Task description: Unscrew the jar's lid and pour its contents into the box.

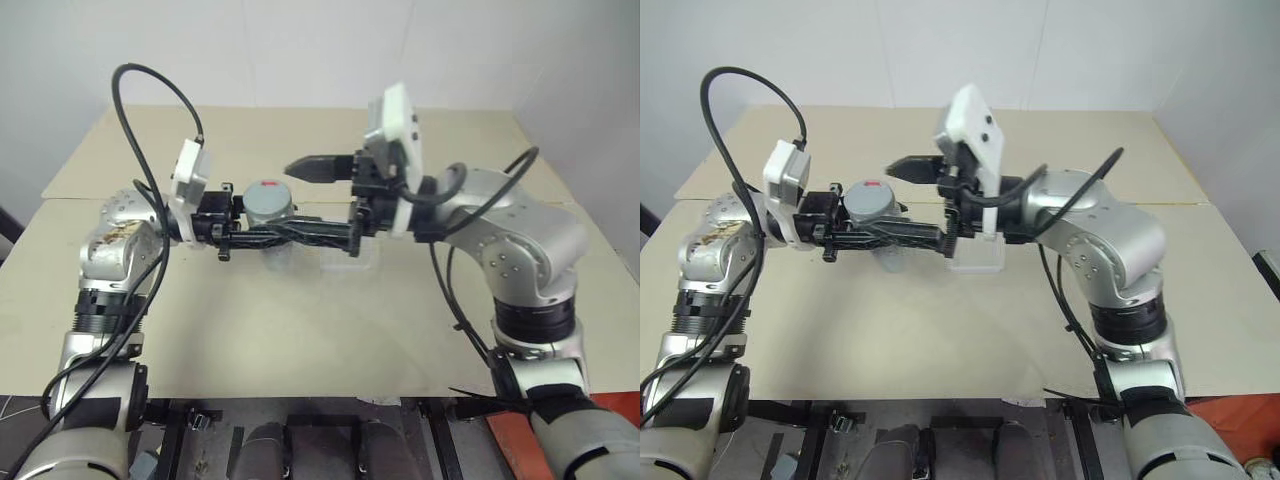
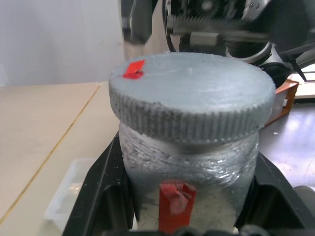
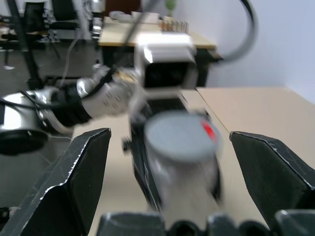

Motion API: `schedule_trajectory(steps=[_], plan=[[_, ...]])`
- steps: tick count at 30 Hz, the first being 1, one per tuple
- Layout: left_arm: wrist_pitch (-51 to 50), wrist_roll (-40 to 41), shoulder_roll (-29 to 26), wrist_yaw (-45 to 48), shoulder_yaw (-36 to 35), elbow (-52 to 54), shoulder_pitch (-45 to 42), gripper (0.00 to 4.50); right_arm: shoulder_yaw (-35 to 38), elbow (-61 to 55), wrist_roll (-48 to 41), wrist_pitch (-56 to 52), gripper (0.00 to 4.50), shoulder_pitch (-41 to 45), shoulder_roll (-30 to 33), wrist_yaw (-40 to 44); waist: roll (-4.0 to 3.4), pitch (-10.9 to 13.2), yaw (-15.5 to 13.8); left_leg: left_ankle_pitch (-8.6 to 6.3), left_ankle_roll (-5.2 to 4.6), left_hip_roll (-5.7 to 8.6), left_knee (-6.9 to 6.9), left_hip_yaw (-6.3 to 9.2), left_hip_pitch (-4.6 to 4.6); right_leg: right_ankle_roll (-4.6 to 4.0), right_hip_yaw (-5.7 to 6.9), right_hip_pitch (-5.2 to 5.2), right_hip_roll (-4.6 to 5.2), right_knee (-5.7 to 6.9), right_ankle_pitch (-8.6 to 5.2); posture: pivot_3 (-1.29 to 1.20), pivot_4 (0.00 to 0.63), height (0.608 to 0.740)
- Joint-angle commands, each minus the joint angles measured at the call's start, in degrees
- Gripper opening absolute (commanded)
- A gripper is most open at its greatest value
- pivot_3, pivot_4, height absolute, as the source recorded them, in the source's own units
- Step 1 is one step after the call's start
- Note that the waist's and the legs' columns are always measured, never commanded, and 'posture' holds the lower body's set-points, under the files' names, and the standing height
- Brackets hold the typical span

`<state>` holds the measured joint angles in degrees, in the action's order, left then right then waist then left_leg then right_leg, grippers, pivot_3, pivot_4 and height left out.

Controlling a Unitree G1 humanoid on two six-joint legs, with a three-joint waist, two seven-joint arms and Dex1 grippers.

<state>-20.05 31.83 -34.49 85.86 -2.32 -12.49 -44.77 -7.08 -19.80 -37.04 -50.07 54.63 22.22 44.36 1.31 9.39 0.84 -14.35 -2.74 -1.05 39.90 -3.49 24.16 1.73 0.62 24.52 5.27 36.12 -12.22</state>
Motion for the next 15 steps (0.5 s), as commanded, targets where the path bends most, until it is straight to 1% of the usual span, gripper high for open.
schedule_trajectory(steps=[1, 5, 8, 11, 15], plan=[[-0.1, 0.8, 0.0, -1.0, -0.9, 1.0, -1.5, 2.02, -1.8, 1.5, 2.9, 1.9, 4.48, 3.0, -1.9, -2.7, 0.00, 0.0, 0.0, 0.00, 0.00, 0.01, 0.00, 0.00, 0.00, 0.00, -0.01, 0.00, 0.01, 0.03, 0.00, 0.00, 0.150, 0.740], [-0.2, 0.9, -0.1, -1.1, -0.9, 1.3, -1.3, 2.02, -4.5, 4.2, 6.0, 2.8, 4.48, 5.0, -4.6, -3.8, 0.00, 0.0, 0.0, 0.00, -0.01, 0.00, -0.01, 0.00, 0.02, 0.00, 0.01, 0.00, 0.00, 0.07, 0.00, 0.00, 0.150, 0.740], [-0.5, 1.1, -0.3, -1.2, -0.9, 2.2, -0.7, 2.02, -5.6, 5.4, 8.0, 4.8, 4.48, 5.4, -5.3, -3.4, 0.00, 0.0, -0.1, -0.01, -0.01, 0.02, -0.01, 0.00, 0.04, 0.00, 0.02, 0.00, 0.02, 0.04, 0.00, 0.00, 0.150, 0.740], [-0.7, 1.2, -0.6, -1.2, -1.0, 2.6, -0.4, 2.02, -5.0, 6.6, 8.2, 4.9, 4.48, 5.8, -6.3, -3.6, 0.00, 0.0, -0.1, -0.01, -0.02, 0.02, 0.00, 0.00, 0.06, 0.00, 0.04, 0.00, 0.03, 0.04, 0.00, 0.00, 0.150, 0.740], [-0.8, 1.3, -0.9, -1.0, -1.2, 2.9, -0.1, 2.02, -4.5, 7.8, 9.2, 5.6, 4.48, 5.1, -5.5, -2.8, 0.00, 0.0, 0.0, -0.01, -0.01, 0.01, -0.01, 0.00, 0.04, 0.00, 0.04, 0.00, 0.01, 0.06, 0.00, 0.00, 0.150, 0.740]])
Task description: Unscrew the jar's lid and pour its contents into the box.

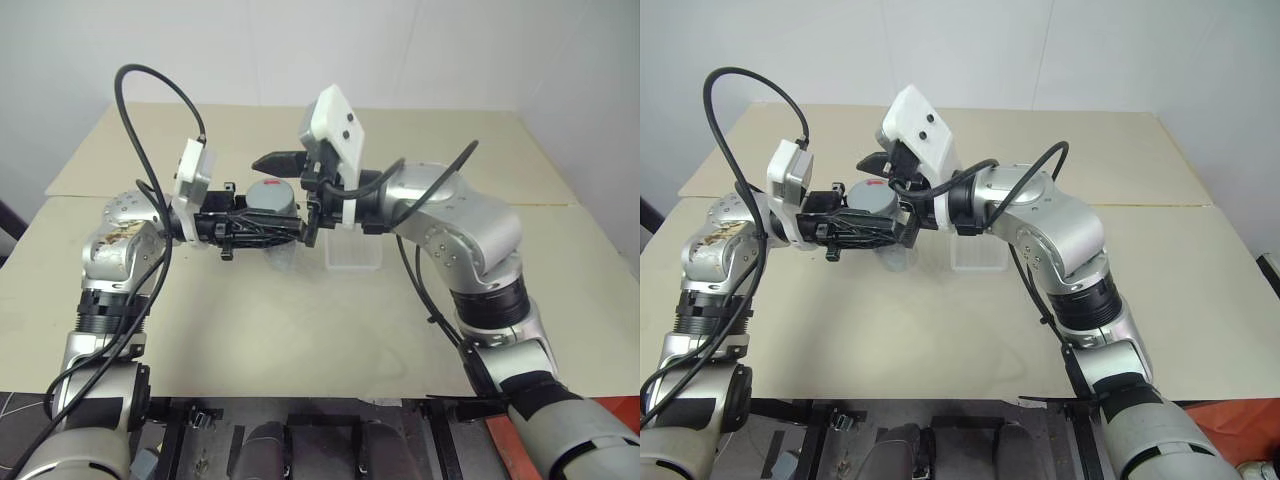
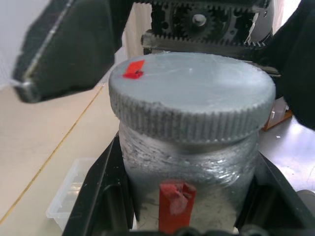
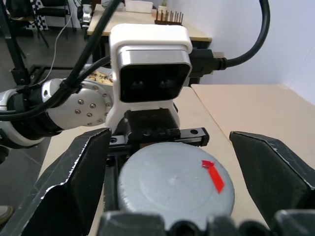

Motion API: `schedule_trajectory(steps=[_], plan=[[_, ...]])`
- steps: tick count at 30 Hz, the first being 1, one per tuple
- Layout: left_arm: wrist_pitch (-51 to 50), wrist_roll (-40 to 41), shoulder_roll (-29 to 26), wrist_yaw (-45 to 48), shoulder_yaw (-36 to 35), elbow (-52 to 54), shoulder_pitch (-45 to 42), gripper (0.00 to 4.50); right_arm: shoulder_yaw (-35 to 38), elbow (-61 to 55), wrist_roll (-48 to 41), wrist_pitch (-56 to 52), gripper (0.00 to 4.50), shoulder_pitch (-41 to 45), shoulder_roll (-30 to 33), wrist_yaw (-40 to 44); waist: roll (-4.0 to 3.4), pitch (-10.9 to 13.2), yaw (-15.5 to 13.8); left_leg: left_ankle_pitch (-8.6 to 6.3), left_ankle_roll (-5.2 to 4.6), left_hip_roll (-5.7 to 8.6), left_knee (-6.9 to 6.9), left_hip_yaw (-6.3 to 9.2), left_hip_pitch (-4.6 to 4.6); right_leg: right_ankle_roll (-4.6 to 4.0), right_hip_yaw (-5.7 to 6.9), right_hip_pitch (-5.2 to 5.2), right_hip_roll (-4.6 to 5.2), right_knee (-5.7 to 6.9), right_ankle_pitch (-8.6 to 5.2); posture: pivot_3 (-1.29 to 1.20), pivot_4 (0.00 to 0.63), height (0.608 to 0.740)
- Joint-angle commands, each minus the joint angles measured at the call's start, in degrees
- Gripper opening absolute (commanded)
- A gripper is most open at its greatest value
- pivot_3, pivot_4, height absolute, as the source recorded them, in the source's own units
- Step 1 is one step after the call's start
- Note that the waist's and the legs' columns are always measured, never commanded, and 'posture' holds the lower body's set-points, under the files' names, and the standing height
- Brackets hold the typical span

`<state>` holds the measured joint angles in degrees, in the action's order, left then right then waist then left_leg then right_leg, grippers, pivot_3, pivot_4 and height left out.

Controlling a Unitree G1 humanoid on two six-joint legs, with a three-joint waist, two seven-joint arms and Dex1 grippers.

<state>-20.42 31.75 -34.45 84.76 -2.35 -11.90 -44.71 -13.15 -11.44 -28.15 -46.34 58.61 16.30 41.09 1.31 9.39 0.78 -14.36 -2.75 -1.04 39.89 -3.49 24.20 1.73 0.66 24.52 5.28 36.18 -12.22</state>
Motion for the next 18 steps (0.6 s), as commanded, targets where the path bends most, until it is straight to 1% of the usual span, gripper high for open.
schedule_trajectory(steps=[1, 18], plan=[[-0.4, 1.4, -1.0, 0.1, -1.2, 2.2, -0.2, 2.02, 2.1, -0.5, 0.1, 1.8, 4.48, 0.9, 0.6, 0.5, 0.00, 0.0, 0.0, 0.00, 0.00, 0.00, 0.00, 0.00, 0.00, 0.00, 0.00, 0.00, 0.00, 0.00, 0.00, 0.00, 0.150, 0.740], [-1.0, 1.6, -2.2, 0.2, -1.6, 2.6, 0.1, 2.02, 5.7, 0.0, -0.8, 1.6, 4.48, -0.8, 5.2, 2.7, 0.00, 0.0, 0.0, 0.00, 0.00, 0.00, 0.00, 0.00, 0.00, 0.00, -0.01, 0.00, 0.00, -0.01, 0.00, 0.00, 0.150, 0.740]])
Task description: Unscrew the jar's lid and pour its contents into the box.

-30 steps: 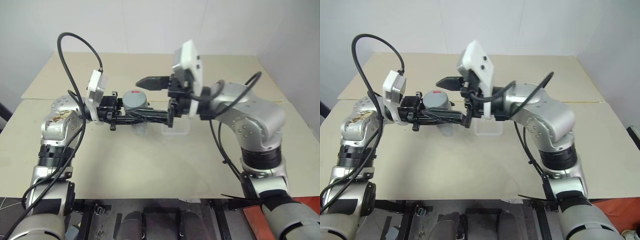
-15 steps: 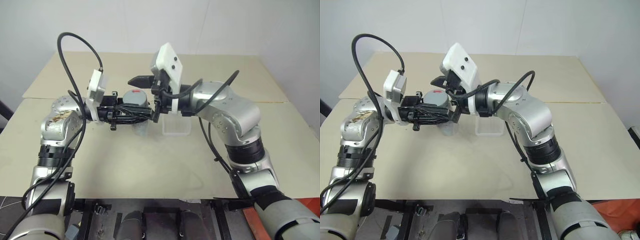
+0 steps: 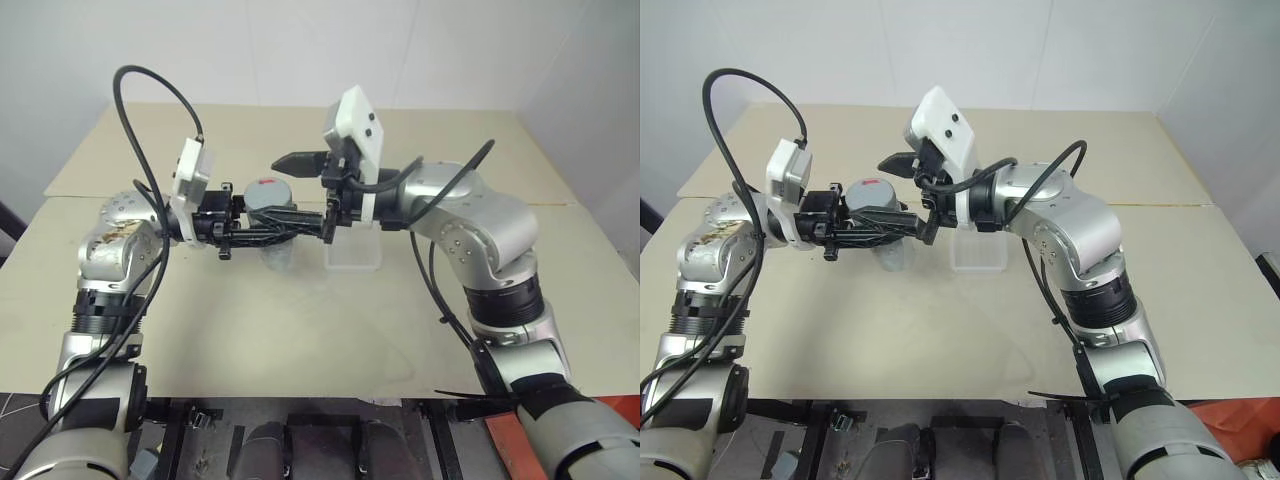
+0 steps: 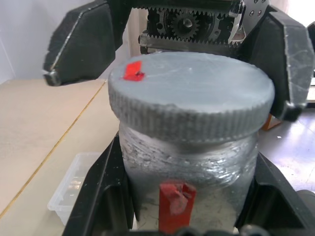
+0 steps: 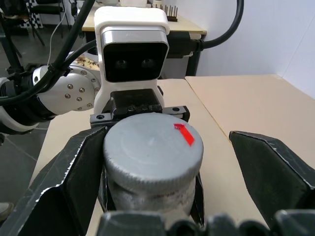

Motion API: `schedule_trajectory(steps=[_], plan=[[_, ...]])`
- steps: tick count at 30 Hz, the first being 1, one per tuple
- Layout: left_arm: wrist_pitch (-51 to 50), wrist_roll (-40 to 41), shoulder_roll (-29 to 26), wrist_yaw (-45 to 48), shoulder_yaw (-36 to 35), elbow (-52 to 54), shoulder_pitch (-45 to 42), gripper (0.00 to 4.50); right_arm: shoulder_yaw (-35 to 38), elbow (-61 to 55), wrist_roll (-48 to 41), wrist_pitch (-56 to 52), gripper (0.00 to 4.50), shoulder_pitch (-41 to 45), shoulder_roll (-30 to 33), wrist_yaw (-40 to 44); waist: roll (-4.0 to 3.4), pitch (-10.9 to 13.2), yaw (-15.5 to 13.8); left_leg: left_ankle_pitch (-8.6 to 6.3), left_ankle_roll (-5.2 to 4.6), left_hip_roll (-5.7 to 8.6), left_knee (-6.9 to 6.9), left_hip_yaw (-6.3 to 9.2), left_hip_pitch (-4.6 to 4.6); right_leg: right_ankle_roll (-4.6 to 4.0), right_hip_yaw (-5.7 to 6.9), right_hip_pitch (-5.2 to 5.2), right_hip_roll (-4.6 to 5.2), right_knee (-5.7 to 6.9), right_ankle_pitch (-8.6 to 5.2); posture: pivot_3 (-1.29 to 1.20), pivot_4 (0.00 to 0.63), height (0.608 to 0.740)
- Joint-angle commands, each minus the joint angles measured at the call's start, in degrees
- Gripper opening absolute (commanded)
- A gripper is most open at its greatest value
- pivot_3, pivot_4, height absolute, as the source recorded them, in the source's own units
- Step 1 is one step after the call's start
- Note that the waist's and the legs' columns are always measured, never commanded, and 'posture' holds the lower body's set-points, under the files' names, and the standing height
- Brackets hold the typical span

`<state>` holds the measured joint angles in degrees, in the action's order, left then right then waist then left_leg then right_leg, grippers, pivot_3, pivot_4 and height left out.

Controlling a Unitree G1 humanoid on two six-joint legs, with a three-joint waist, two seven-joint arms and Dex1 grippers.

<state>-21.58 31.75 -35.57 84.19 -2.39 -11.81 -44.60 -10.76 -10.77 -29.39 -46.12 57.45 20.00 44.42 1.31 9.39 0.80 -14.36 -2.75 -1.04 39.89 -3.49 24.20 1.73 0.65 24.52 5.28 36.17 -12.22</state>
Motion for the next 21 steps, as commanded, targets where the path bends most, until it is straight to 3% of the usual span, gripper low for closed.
schedule_trajectory(steps=[1, 21], plan=[[0.1, 1.6, -1.1, 0.6, -1.5, 2.5, 0.0, 2.02, 3.3, -0.6, 0.4, 1.2, 4.48, 0.4, 1.6, -0.7, 0.00, 0.0, 0.0, 0.00, 0.00, 0.00, 0.00, 0.00, 0.00, 0.00, 0.00, 0.00, 0.00, 0.00, 0.00, 0.00, 0.150, 0.740], [0.8, 1.5, -1.0, 1.2, -1.2, 1.4, -0.4, 2.02, 5.7, -1.6, -1.2, 0.6, 4.48, -1.4, 5.9, -0.1, 0.00, 0.0, -0.1, 0.00, 0.00, 0.01, 0.00, 0.00, 0.01, 0.00, 0.00, 0.00, 0.01, -0.02, 0.00, 0.00, 0.150, 0.740]])
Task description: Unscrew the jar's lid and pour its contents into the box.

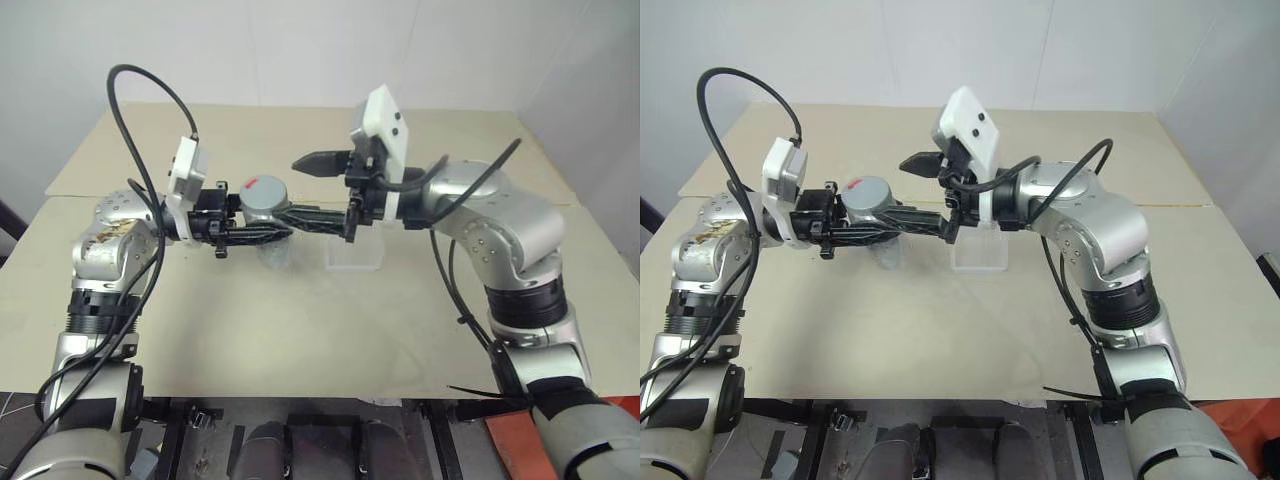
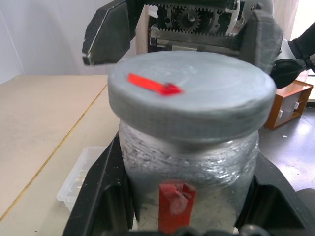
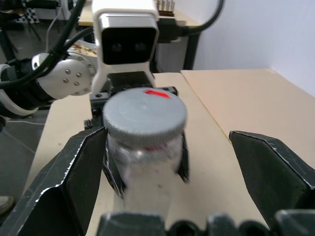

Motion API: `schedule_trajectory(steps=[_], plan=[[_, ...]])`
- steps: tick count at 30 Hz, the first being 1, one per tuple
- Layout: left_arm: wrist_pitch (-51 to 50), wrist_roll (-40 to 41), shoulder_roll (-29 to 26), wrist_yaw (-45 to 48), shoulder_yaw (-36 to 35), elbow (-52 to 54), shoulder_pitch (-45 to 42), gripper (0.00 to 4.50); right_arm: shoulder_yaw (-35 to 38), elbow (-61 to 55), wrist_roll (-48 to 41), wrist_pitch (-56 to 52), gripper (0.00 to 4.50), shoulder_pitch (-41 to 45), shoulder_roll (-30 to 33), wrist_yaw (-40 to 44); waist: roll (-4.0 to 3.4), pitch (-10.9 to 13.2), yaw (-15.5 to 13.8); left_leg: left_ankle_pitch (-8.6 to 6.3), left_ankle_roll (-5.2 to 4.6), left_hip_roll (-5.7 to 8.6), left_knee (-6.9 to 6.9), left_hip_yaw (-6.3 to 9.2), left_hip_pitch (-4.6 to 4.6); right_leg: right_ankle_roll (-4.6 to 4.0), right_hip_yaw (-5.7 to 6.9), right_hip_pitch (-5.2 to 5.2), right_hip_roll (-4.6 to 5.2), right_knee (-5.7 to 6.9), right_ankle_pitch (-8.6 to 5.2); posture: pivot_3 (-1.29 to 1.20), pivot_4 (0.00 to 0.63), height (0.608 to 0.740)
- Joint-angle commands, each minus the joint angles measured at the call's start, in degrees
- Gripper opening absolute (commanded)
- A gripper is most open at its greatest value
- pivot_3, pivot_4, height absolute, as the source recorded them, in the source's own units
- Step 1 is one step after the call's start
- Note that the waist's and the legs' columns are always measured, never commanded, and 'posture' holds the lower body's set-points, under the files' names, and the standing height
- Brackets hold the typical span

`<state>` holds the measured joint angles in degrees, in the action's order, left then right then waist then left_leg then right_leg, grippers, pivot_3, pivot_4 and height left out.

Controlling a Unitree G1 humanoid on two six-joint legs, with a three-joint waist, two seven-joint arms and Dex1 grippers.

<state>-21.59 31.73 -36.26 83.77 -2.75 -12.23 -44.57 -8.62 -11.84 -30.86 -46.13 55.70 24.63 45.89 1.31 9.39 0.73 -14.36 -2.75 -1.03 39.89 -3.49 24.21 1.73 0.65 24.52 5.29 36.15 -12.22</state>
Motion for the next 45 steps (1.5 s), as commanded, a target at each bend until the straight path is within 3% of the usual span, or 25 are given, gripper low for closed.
schedule_trajectory(steps=[1, 11, 17, 30, 45], plan=[[0.8, 1.5, -0.3, 1.6, -0.8, 1.8, -0.4, 2.02, 3.8, -0.9, 0.1, 0.5, 4.48, 0.1, 1.5, -1.5, 0.00, 0.0, 0.0, 0.00, 0.00, 0.00, 0.00, 0.00, 0.00, 0.00, 0.00, 0.00, 0.01, 0.00, 0.00, 0.00, 0.150, 0.740], [1.9, 0.0, 0.7, 0.5, -1.0, -0.9, -1.4, 2.02, 4.0, -5.5, -4.3, -1.6, 4.48, -1.7, 5.0, 3.3, 0.00, 0.0, 0.0, 0.00, -0.01, 0.00, 0.00, 0.00, 0.00, 0.00, -0.01, 0.00, 0.00, -0.01, 0.00, 0.00, 0.150, 0.740], [2.8, -0.7, 1.6, -0.7, -0.4, -1.9, -1.9, 2.02, 3.6, -6.6, -6.8, -3.7, 4.48, 1.0, 1.1, 0.6, 0.00, 0.0, 0.1, 0.00, 0.00, -0.01, 0.00, 0.00, -0.02, 0.00, -0.02, 0.00, 0.00, -0.01, 0.00, 0.00, 0.150, 0.740], [2.5, -0.8, 2.0, -0.6, 0.0, -0.8, -1.6, 2.02, -3.0, -1.5, 0.4, -1.1, 4.48, 3.6, -4.3, -3.0, 0.00, 0.0, 0.0, 0.00, 0.00, 0.01, 0.01, 0.00, 0.00, 0.00, 0.00, 0.00, 0.01, 0.02, 0.00, 0.00, 0.150, 0.740], [2.5, -0.8, 1.2, -0.4, -0.3, -0.4, -1.3, 2.02, -1.9, -0.7, 0.6, -1.4, 4.48, 4.0, -6.4, -2.7, 0.00, 0.0, 0.0, 0.00, 0.00, 0.00, 0.00, 0.00, -0.01, 0.00, 0.00, 0.00, 0.00, 0.02, 0.00, 0.00, 0.150, 0.740]])
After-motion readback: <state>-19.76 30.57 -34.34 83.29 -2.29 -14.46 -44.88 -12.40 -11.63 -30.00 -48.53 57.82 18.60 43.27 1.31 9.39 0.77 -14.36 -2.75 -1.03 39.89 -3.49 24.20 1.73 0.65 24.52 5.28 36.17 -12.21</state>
